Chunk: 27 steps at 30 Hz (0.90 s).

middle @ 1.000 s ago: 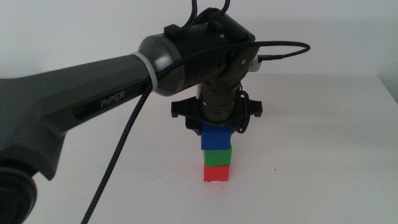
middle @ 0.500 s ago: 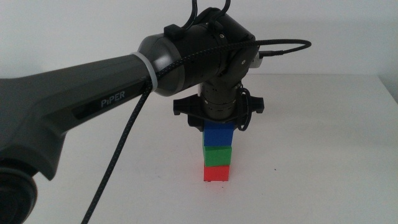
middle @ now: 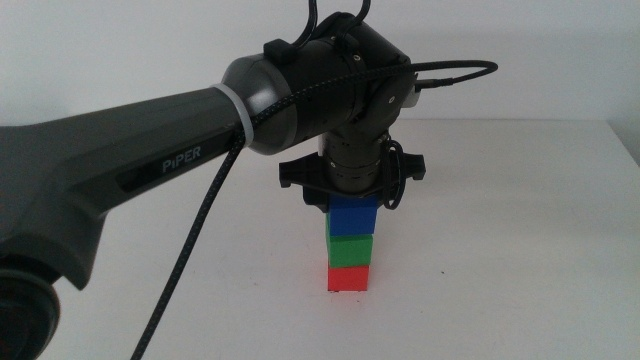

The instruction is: Stack red cubes first, then green, then blue cubes in a specific spot.

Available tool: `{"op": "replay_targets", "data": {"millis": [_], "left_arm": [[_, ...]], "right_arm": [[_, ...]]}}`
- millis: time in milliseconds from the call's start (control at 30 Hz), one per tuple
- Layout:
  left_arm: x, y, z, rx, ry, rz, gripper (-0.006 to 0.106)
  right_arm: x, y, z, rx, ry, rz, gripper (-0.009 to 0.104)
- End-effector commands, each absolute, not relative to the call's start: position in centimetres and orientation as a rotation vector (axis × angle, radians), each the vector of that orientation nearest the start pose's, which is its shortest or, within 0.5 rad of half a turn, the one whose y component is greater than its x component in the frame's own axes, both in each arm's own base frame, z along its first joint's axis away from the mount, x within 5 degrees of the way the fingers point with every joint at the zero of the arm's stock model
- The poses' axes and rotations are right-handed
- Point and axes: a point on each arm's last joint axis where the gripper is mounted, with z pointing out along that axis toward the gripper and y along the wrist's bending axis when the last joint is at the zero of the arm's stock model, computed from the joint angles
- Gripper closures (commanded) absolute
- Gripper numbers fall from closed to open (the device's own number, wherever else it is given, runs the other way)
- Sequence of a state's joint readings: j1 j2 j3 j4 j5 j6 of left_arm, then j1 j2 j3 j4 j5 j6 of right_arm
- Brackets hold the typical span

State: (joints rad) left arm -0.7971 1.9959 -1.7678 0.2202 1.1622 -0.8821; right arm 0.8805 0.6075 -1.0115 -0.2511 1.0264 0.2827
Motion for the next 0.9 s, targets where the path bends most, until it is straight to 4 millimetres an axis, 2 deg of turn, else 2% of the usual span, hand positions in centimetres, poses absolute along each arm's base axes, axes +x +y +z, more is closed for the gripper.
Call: {"op": "replay_targets", "data": {"millis": [0, 167, 533, 567, 633, 667, 867], "left_arm": [[31.07, -29.27, 27.03, -0.057, 2.799, -0.096, 0.102], [30.96, -29.21, 26.17, -0.086, 2.808, -0.097, 0.102], [31.01, -29.3, 26.14, -0.078, 2.802, -0.111, 0.101], [31.03, -29.22, 26.14, -0.075, 2.801, -0.097, 0.091], [31.03, -29.22, 26.14, -0.073, 2.801, -0.097, 0.085], [31.0, -29.19, 26.13, -0.059, 2.804, -0.09, 0.072], [31.09, -29.09, 26.15, -0.028, 2.794, -0.069, 0.043]], "right_arm": [[6.53, 4.74, 40.89, -0.63, 1.997, 0.391, 0.017], [6.53, 4.74, 40.89, -0.63, 1.997, 0.391, 0.017], [6.53, 4.74, 40.89, -0.63, 1.997, 0.391, 0.017], [6.53, 4.74, 40.89, -0.63, 1.997, 0.391, 0.017], [6.53, 4.74, 40.89, -0.63, 1.997, 0.391, 0.017], [6.53, 4.74, 40.89, -0.63, 1.997, 0.391, 0.017], [6.53, 4.74, 40.89, -0.63, 1.997, 0.391, 0.017]]}}
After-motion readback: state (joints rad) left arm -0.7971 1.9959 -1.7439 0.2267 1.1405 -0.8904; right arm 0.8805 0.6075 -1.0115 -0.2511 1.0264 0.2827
